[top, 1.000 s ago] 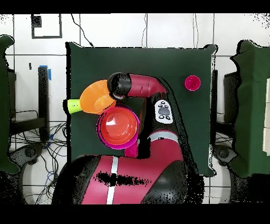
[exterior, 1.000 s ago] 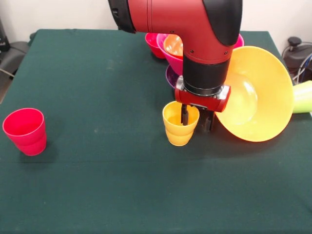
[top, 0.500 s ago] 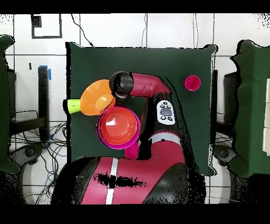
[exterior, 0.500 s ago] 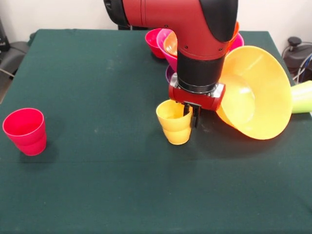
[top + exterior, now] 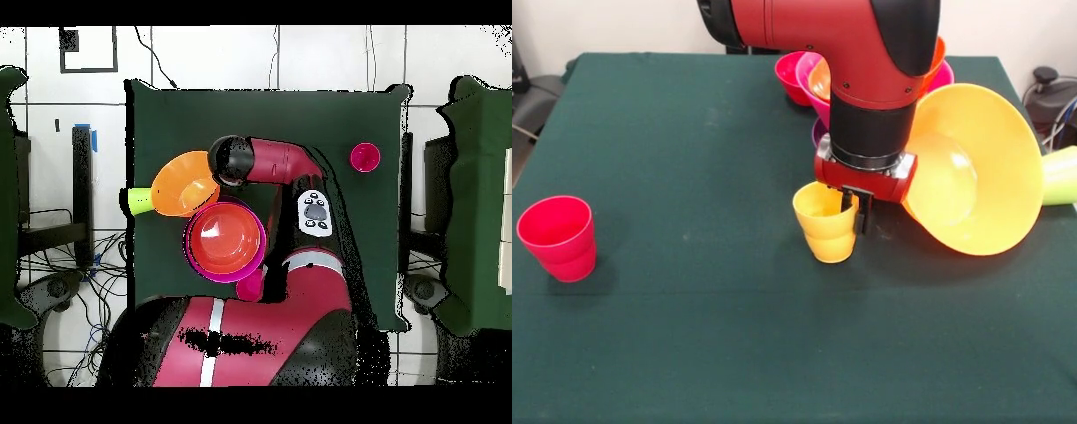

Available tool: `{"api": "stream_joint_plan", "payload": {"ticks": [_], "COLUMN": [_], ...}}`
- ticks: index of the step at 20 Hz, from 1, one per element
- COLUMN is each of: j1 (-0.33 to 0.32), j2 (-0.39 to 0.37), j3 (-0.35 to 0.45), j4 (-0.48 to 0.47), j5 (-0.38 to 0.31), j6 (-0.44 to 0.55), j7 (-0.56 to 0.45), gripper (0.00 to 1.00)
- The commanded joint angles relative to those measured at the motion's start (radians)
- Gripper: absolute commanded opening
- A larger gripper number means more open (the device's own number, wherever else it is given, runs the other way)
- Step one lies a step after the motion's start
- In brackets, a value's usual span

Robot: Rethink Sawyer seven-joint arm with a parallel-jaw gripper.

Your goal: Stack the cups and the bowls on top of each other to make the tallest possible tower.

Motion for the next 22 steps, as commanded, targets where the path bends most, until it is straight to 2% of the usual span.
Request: {"api": "stream_joint_plan", "payload": {"ticks": [1, 6, 16, 22], "j1": [0.022, 0.018, -0.006, 0.003], "j2": [0.015, -0.049, -0.083, -0.121], "j3": [0.06, 0.05, 0.072, 0.069], "j4": [-0.004, -0.021, -0.096, -0.122], "j5": [0.017, 0.025, 0.055, 0.075], "j6": [0.019, 0.099, 0.234, 0.319], "j7": [0.088, 0.068, 0.033, 0.045], "gripper": [0.0, 0.0, 0.0, 0.0]}}
